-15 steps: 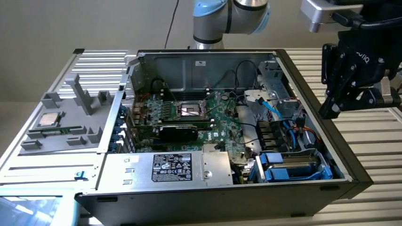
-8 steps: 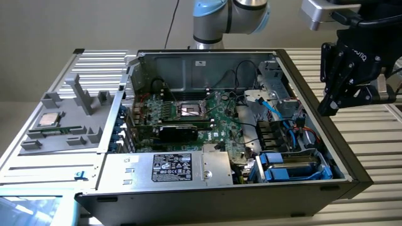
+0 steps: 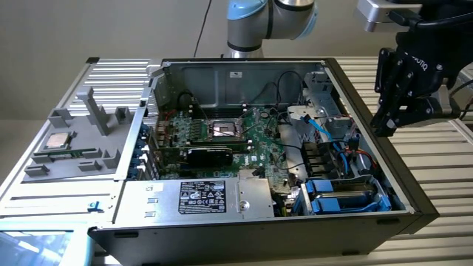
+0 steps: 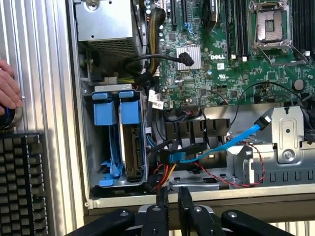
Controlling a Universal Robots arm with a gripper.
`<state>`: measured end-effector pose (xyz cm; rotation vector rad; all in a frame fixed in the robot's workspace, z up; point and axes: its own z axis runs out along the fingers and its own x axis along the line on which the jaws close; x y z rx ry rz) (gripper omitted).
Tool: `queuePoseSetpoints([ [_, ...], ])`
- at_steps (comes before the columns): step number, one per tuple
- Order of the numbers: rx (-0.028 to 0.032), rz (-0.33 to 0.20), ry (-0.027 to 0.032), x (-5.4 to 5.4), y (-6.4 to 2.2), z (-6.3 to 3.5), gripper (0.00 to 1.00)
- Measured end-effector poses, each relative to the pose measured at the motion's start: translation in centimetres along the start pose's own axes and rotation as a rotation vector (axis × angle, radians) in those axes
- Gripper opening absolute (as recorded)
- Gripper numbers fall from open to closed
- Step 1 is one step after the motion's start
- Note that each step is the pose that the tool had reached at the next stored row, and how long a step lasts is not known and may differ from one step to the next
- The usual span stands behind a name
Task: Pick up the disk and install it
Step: 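Insert the first disk wire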
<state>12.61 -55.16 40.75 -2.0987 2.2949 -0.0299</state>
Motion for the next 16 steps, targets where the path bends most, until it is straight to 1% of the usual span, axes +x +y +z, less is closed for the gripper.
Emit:
queuePoseSetpoints([
  [3,-0.0004,0.008,0.0000,0.0,-0.18,0.13,0.38],
  [4,-0.0010,0.012,0.0002,0.0,-0.19,0.25,0.38],
  [5,-0.0018,0.016,0.0005,0.0,-0.20,0.41,0.44],
  [6,-0.0022,0.021,0.0007,0.0,-0.20,0.59,0.44],
  [7,-0.0024,0.027,0.0009,0.0,-0.19,0.76,0.51],
  [11,-0.0027,0.055,0.0018,0.0,-0.18,1.49,0.51],
  [16,-0.0024,0.106,0.0028,0.1,-0.16,2.35,0.51],
])
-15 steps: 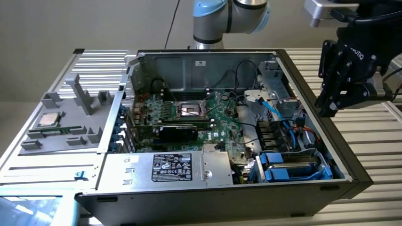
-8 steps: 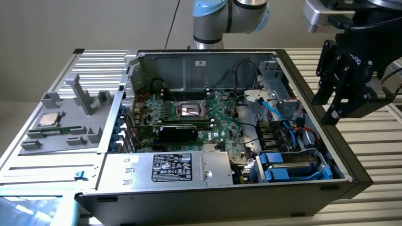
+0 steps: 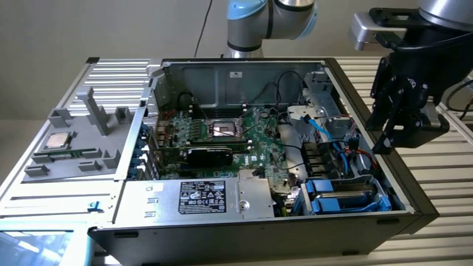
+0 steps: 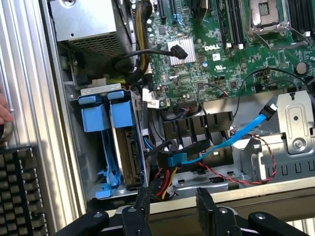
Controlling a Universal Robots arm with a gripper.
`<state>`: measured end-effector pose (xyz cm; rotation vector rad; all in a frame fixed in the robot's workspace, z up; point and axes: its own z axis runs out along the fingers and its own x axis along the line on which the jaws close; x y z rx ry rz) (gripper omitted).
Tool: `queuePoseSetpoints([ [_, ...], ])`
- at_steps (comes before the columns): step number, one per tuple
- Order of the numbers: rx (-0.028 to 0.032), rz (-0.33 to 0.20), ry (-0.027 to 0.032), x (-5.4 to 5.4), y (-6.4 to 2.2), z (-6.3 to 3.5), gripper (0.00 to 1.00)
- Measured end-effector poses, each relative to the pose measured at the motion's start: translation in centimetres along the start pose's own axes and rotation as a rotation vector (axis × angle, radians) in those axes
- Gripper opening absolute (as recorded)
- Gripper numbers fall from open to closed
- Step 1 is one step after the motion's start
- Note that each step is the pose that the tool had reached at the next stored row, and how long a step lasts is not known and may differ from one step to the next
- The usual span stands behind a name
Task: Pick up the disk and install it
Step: 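Insert the first disk wire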
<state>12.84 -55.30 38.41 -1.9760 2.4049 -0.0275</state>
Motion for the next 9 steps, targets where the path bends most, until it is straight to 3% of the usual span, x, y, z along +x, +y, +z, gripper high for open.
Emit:
queuePoseSetpoints([
  [9,-0.0028,0.046,0.0015,0.12,0.48,0.93,0.51],
])
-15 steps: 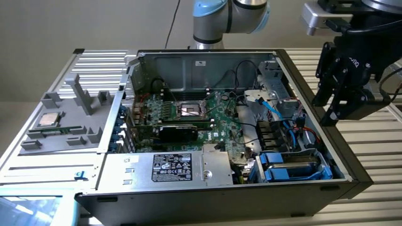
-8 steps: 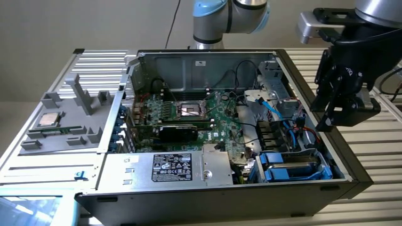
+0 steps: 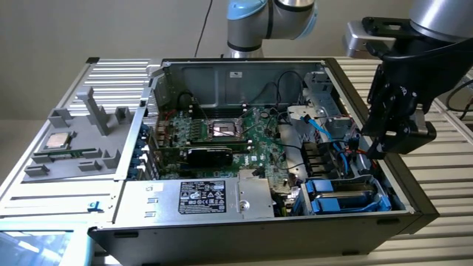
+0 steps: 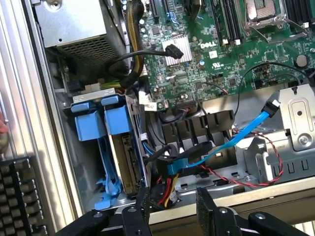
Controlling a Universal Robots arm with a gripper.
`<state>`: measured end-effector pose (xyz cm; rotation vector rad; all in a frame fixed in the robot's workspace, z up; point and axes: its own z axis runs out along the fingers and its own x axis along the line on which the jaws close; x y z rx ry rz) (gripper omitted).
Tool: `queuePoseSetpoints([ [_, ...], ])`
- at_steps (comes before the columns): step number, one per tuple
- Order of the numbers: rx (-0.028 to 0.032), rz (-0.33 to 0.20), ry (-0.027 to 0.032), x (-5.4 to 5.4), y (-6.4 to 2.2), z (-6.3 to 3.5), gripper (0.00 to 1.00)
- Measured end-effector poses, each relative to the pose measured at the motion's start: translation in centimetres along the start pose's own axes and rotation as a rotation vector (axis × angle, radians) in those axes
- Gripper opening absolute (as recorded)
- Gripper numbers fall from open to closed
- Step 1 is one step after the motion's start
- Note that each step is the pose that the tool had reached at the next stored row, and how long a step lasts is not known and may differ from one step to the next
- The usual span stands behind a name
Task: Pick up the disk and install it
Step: 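Insert the first disk wire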
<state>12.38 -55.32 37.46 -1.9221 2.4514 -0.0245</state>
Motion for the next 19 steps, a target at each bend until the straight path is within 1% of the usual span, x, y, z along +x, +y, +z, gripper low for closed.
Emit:
queuePoseSetpoints([
  [4,-0.0011,0.000,-0.0014,0.4,1.08,0.13,0.51],
  [6,-0.0006,0.001,-0.0020,0.4,1.22,0.43,0.51],
  [8,-0.0011,0.002,-0.0045,0.5,1.23,0.79,0.51],
  [10,-0.0015,0.003,-0.0057,0.5,1.23,1.15,0.51],
  [12,-0.0040,0.004,-0.0062,0.4,1.16,1.39,0.51],
  [13,-0.0070,0.004,-0.0060,0.4,1.11,1.46,0.51],
  [14,-0.0115,0.004,-0.0055,0.4,1.06,1.51,0.51],
  [17,-0.0273,0.004,-0.0038,0.4,0.97,1.71,0.51],
  [19,-0.0364,0.004,-0.0038,0.4,0.79,1.86,0.51],
])
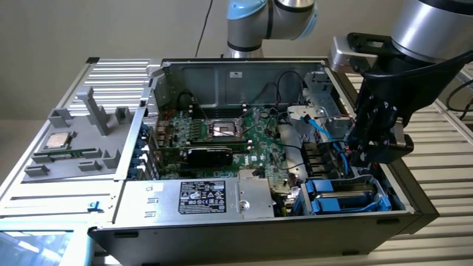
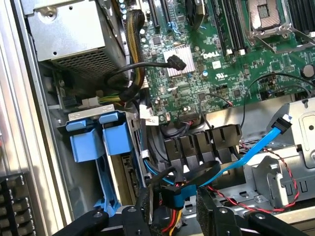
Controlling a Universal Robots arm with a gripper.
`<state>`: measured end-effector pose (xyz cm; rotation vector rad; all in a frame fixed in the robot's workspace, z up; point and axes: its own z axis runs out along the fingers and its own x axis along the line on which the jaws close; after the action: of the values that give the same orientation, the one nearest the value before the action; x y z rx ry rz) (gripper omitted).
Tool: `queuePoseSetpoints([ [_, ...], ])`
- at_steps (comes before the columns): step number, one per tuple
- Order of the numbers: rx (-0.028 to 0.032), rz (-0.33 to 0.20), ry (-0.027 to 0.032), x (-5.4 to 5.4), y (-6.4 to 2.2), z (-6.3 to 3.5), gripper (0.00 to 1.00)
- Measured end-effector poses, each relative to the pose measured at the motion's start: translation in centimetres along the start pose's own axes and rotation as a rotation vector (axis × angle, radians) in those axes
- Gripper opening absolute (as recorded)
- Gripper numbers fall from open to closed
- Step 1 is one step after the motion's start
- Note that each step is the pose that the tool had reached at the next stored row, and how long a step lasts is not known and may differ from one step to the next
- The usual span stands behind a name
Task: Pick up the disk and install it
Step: 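Insert the first disk wire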
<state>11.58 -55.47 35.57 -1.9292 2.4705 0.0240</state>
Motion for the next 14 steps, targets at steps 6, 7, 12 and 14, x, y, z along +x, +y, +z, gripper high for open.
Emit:
queuePoseSetpoints([
  [6,-0.0150,0.000,0.0012,-0.13,-0.53,0.30,0.51],
  [7,-0.0167,0.000,0.0012,-0.14,-0.57,0.33,0.51],
  [12,-0.0270,0.000,0.0028,-0.22,-0.90,0.46,0.51],
  [14,-0.0299,0.001,0.0030,-0.22,-0.90,0.50,0.49],
])
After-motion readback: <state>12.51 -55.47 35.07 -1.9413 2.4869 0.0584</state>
